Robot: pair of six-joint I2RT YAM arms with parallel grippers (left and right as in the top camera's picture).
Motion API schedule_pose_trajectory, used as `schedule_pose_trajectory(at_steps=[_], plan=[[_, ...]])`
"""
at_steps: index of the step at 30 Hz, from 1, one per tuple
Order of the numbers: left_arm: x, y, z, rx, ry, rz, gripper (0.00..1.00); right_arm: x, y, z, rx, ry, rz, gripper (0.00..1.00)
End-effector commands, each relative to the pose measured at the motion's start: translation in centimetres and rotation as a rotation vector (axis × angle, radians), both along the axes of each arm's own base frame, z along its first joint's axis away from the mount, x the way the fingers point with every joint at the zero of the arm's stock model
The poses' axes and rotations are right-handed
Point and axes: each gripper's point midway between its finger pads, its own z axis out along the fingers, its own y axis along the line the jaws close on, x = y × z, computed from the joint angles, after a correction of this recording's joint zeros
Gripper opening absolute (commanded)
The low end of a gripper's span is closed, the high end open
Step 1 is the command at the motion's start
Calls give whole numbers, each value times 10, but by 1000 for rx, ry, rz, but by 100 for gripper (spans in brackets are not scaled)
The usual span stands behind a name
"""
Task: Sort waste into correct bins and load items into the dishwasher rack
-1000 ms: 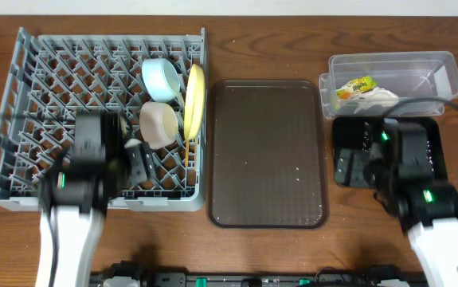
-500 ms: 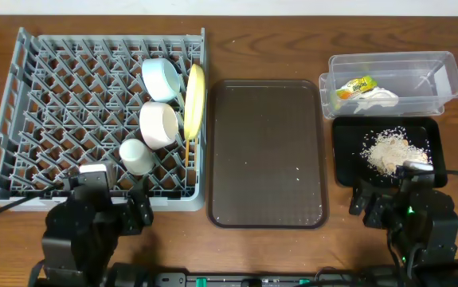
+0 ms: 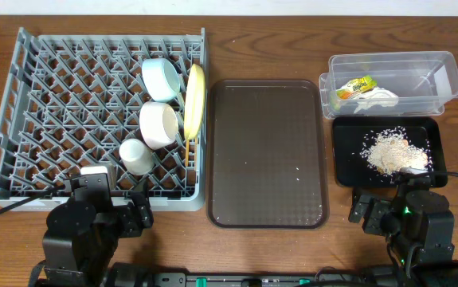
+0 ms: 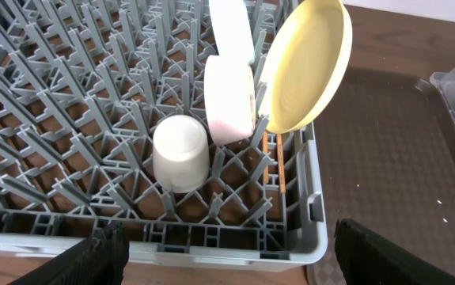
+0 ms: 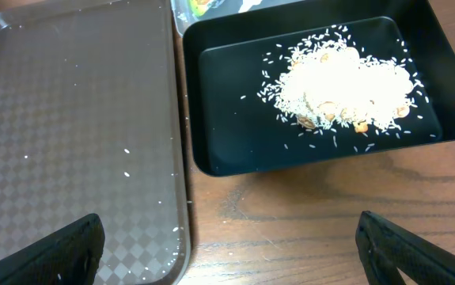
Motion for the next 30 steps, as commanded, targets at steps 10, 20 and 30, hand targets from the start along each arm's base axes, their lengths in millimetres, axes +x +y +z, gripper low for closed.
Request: schedule_pose_trajectory(at_steps=[10,20,30], plan=[[0,0,-4,12,8,-4,86,-4,-8,-1,-15,-34,-39,99],[0,0,-4,11,8,-4,86,10,-7,22,-57,-427,12,99],[0,0,-4,12,8,-4,100,53,-1,30,-68,-783,21,99]])
